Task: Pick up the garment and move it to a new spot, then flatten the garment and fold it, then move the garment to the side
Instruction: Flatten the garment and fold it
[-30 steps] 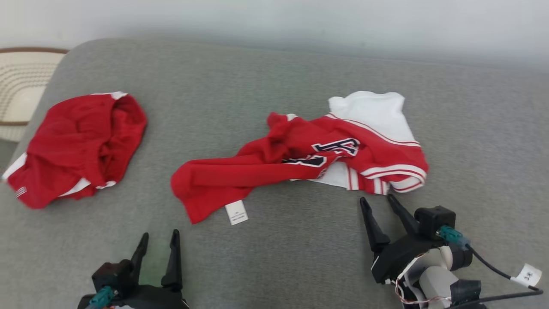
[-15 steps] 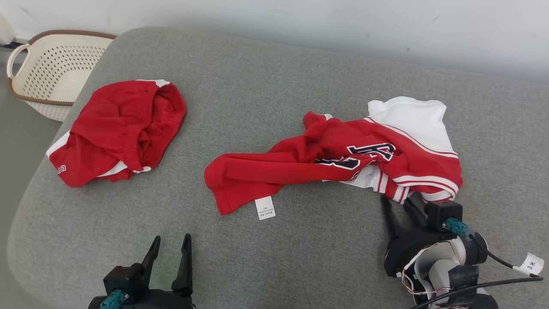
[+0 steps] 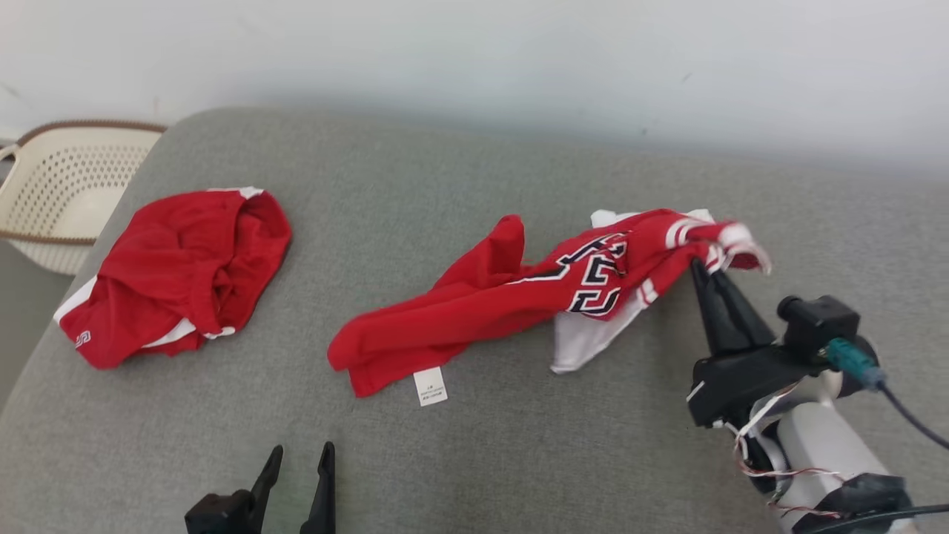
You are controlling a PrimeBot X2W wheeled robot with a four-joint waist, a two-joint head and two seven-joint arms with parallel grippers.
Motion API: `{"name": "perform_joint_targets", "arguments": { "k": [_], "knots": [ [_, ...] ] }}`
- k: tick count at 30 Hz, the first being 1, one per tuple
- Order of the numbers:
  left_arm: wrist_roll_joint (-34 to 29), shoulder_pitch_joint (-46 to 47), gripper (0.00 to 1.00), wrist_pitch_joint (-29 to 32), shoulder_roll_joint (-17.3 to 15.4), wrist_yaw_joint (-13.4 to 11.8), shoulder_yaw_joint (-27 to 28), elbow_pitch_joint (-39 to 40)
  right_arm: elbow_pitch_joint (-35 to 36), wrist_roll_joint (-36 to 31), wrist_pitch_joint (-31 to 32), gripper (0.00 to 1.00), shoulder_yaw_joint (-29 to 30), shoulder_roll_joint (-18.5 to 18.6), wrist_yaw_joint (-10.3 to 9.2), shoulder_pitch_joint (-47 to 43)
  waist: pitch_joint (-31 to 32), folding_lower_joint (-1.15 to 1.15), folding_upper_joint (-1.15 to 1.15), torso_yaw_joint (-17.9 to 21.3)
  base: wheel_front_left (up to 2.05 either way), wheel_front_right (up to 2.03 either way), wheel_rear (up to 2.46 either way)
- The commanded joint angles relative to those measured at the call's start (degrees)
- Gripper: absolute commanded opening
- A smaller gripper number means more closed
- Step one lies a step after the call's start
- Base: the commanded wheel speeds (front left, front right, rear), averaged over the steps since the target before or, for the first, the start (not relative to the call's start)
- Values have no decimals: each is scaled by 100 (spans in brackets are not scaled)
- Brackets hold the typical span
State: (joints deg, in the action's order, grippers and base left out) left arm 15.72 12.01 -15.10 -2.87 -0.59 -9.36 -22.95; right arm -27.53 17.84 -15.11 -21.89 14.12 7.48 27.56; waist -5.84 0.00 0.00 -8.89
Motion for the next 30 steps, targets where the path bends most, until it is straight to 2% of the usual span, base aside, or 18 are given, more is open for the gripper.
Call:
{"name": "perform_joint_targets", "arguments": {
  "k": [1,7,10,12,13,14,15,16,17,21,24,30],
  "knots": [
    [95,-162,100,-11,-5,-21,-28,-27,249,158,-1,0,-77,161,2,67,328,0,0,270,0,0,0],
    [174,-288,100,-11,-4,-66,-138,-20,765,320,174,0,-33,401,2,192,490,0,0,336,0,0,0],
    [236,-316,100,-11,-6,-70,-171,-26,805,311,358,0,111,521,2,185,496,0,0,291,0,0,0],
    [250,-283,100,-11,-4,-57,-212,-33,597,242,421,11,159,590,2,234,445,0,0,230,0,0,0],
    [254,-260,100,-11,-2,-44,-251,-43,413,226,453,3,215,618,2,266,407,0,0,184,0,0,0],
    [263,-236,100,-11,-4,-45,-278,-60,234,218,462,2,254,610,2,314,380,0,0,143,0,0,0],
    [264,-215,100,-11,-6,-44,-299,-69,13,190,494,9,293,608,2,376,356,0,0,107,0,0,0],
    [254,-191,100,-11,-6,-44,-320,-81,-258,119,563,33,324,629,2,420,336,0,0,71,0,0,0],
    [240,-178,100,-10,-4,-46,-330,-104,-510,103,589,100,363,604,2,453,324,0,0,41,0,0,0],
    [197,-162,100,-10,-3,-29,-330,-165,-1402,-49,466,100,665,457,2,607,316,0,0,-14,0,0,0],
    [167,-196,100,-10,-3,-38,-290,-176,-1789,-183,264,100,794,431,2,650,350,0,0,34,0,0,0],
    [142,-172,100,-11,-4,-28,-180,-71,-1748,-285,14,100,936,354,2,372,387,0,0,370,0,0,0]
  ]
}}
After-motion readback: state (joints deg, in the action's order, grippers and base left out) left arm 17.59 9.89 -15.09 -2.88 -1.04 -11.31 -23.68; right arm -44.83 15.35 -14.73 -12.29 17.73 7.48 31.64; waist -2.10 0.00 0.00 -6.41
